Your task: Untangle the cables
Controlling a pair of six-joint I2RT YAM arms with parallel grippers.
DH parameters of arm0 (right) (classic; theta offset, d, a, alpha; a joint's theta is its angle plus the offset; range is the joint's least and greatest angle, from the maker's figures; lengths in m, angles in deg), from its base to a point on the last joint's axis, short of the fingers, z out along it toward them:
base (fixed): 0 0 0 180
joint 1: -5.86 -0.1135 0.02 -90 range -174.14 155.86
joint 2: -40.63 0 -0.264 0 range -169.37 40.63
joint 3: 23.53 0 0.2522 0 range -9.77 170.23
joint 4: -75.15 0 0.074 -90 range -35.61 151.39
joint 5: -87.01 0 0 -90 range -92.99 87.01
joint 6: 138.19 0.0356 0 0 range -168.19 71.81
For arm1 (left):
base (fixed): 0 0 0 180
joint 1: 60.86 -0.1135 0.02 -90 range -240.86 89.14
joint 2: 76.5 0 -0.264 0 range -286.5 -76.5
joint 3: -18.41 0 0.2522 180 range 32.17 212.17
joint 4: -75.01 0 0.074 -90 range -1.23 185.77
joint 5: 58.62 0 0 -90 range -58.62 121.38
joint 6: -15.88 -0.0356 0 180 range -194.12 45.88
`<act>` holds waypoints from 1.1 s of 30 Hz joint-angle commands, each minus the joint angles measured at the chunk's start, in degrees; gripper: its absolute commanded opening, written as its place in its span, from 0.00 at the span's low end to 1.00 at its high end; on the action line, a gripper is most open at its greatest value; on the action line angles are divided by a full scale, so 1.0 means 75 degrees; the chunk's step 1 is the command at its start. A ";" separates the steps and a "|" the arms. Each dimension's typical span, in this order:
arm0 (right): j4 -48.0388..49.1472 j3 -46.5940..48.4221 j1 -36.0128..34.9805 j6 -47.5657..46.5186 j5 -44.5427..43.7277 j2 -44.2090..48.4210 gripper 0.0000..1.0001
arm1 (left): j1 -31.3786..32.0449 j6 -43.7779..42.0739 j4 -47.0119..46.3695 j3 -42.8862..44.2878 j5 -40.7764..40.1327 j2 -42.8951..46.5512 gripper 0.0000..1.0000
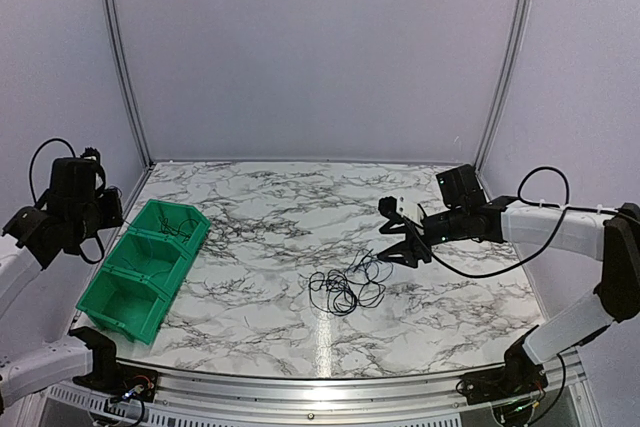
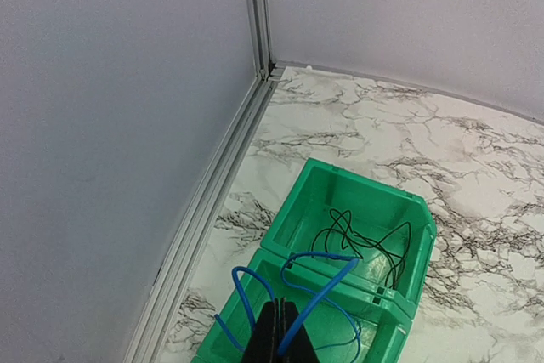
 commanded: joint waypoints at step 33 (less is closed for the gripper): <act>-0.0640 0.0352 0.0015 -0.0470 0.0014 -0.0095 0.68 | -0.0447 0.3672 -0.0849 -0.1704 0.2025 -0.2458 0.00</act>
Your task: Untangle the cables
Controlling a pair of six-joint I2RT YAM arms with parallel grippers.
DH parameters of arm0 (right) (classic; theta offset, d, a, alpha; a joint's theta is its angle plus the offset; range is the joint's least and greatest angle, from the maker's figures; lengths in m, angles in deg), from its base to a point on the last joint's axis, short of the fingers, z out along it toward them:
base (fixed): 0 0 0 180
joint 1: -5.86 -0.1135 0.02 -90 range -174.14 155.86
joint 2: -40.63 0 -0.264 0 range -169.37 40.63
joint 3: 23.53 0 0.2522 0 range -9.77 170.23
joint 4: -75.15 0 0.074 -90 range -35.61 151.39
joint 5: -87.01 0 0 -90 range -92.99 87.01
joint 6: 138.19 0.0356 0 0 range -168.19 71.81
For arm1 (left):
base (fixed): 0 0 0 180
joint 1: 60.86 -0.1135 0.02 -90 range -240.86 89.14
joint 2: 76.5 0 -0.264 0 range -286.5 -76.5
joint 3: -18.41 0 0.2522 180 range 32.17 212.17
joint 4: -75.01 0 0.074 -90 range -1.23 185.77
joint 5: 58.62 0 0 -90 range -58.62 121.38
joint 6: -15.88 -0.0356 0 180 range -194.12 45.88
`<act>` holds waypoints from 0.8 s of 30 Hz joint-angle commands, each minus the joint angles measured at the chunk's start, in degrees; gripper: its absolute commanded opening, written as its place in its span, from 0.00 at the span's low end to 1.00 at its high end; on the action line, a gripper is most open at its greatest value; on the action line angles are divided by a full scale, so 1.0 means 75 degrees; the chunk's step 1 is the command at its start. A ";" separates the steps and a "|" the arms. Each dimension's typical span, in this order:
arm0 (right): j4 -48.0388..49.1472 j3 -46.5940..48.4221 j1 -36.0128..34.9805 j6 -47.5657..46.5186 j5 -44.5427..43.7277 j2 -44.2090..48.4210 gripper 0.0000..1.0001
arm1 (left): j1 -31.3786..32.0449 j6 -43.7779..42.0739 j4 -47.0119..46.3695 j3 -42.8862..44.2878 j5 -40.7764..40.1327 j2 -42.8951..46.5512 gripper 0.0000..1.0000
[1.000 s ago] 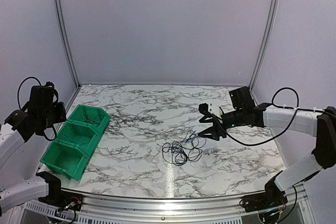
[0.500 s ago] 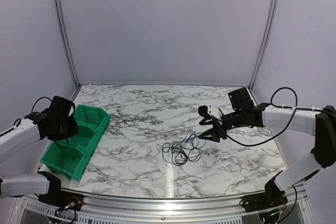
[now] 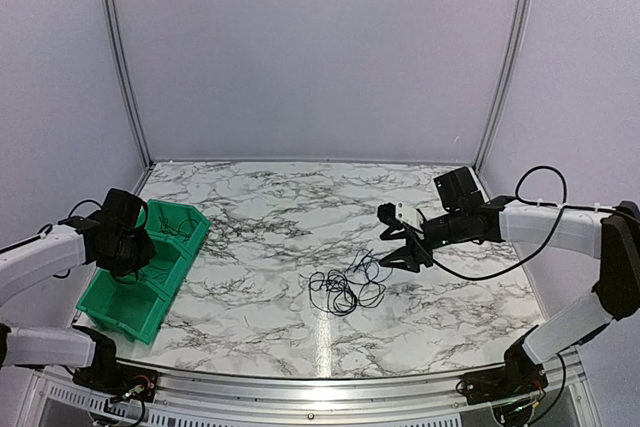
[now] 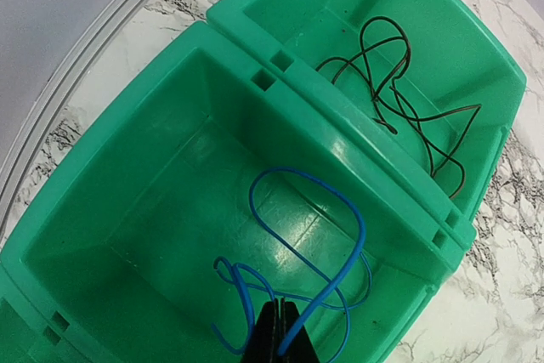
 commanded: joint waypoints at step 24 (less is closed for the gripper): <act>-0.0305 0.0350 0.0003 -0.0177 0.0033 0.0020 0.68 | -0.0639 -0.0291 0.0528 0.0407 0.0653 0.0883 0.74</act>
